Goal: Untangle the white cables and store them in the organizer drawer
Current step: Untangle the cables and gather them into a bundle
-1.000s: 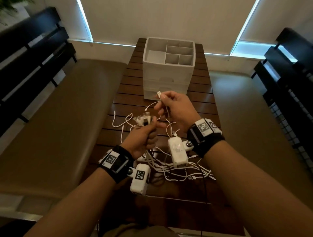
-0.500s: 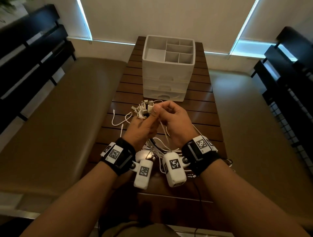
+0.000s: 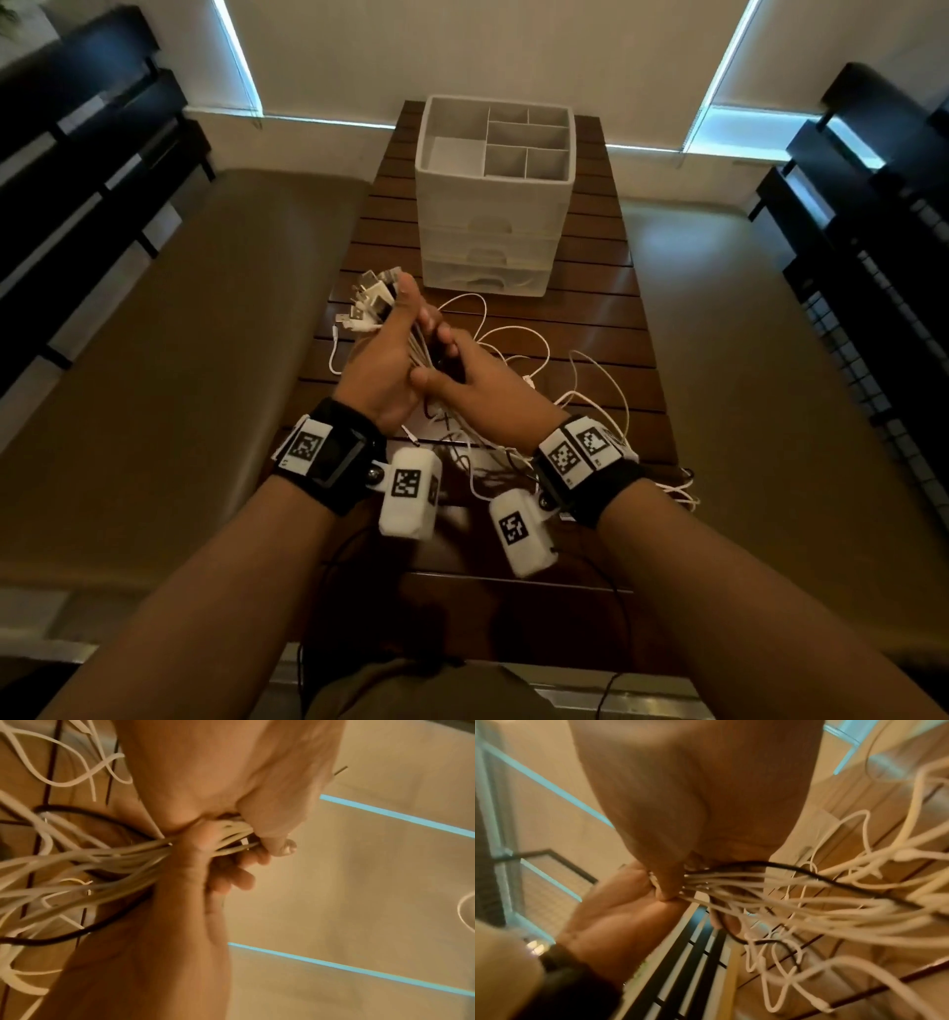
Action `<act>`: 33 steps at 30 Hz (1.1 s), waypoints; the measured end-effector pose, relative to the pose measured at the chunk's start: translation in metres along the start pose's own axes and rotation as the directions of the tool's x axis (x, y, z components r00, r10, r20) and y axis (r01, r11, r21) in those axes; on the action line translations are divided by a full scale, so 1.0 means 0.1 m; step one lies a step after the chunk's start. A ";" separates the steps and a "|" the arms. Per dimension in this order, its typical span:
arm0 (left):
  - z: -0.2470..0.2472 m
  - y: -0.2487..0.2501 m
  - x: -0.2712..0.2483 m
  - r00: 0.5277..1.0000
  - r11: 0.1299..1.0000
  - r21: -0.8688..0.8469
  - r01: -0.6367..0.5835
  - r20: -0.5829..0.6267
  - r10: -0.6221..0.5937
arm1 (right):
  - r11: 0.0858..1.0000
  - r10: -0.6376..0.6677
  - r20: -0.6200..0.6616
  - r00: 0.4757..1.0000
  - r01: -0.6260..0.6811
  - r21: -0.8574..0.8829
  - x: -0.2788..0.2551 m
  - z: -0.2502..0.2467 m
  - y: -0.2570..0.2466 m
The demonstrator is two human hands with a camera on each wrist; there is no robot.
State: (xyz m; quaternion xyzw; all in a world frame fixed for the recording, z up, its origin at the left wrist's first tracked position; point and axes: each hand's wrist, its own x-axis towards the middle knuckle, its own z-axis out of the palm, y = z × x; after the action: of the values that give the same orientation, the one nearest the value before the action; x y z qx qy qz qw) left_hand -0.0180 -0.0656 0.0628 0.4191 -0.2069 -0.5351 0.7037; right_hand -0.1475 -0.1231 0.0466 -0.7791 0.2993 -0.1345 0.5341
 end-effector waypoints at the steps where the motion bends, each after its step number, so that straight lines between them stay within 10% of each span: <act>1: -0.01 0.00 0.01 1.000 0.999 -0.048 0.009 -0.003 -0.009 | 0.998 -0.002 0.008 1.000 0.002 -0.058 0.01 0.00 0.03; 10: -0.17 0.19 0.08 0.997 0.969 -0.241 0.054 -0.034 -0.064 | 0.932 -0.133 0.113 0.985 0.163 -0.322 -0.11 -0.01 0.21; 21: -0.10 0.39 -0.05 0.997 0.990 -0.139 0.002 -0.079 -0.013 | 0.679 0.275 -0.022 0.961 -0.211 -0.703 -0.60 -0.73 0.61; 28: -0.27 0.64 0.01 0.995 0.988 -0.128 -0.082 -0.060 0.075 | 0.798 0.086 0.000 0.996 -0.069 -0.599 -0.67 -0.96 0.22; 33: -0.49 0.90 -0.06 0.980 0.984 -0.076 -0.159 -0.131 0.148 | 0.773 0.353 0.059 0.934 -0.256 -0.580 -0.76 -0.93 0.81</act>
State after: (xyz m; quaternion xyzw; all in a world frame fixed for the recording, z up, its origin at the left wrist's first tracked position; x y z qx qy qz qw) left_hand 0.0685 -0.0354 0.1090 0.4037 -0.1711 -0.4604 0.7718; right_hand -0.2825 -0.1673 0.0178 -0.8509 0.4027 0.1134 0.3177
